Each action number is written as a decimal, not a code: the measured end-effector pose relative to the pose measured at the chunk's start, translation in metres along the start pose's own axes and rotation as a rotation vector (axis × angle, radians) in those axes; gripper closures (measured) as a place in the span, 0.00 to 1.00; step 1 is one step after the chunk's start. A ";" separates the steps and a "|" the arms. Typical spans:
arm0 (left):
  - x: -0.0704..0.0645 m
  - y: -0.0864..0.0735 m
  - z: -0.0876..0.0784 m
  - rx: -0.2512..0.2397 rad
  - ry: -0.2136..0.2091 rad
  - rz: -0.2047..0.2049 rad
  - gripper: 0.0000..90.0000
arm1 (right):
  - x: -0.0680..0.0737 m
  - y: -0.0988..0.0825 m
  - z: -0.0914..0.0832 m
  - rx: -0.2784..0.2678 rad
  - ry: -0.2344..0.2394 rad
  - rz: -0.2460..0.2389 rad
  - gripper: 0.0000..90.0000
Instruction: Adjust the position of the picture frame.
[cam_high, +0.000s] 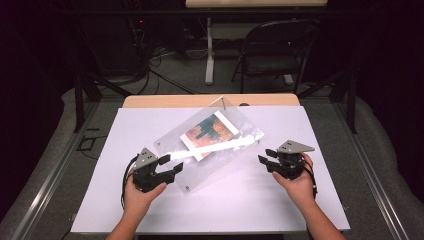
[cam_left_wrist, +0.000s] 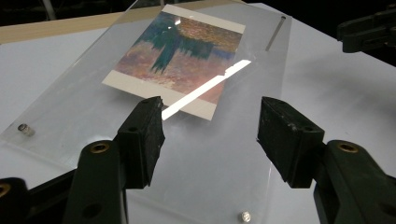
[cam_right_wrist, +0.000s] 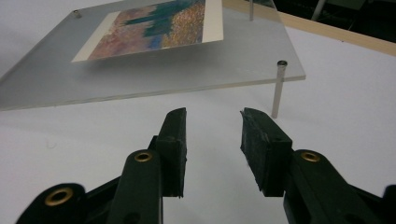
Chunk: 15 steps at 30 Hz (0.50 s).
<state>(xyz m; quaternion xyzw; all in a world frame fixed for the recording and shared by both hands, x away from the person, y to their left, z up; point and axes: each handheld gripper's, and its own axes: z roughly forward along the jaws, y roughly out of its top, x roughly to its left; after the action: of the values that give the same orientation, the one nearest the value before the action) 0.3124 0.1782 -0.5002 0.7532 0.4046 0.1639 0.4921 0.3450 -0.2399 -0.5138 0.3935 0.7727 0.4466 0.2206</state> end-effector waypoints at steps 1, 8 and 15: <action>-0.001 0.001 0.002 0.000 -0.006 0.000 0.48 | -0.002 0.001 0.002 -0.004 -0.006 -0.005 0.68; -0.015 -0.004 0.018 0.053 -0.060 0.013 0.62 | -0.015 0.005 0.018 0.010 -0.035 -0.001 0.74; -0.023 -0.012 0.019 0.065 -0.071 0.025 0.78 | -0.029 -0.003 0.037 0.021 -0.074 0.003 0.78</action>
<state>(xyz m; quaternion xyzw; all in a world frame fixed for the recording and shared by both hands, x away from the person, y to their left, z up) 0.3049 0.1510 -0.5163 0.7790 0.3828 0.1300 0.4793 0.3862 -0.2449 -0.5351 0.4133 0.7680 0.4238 0.2443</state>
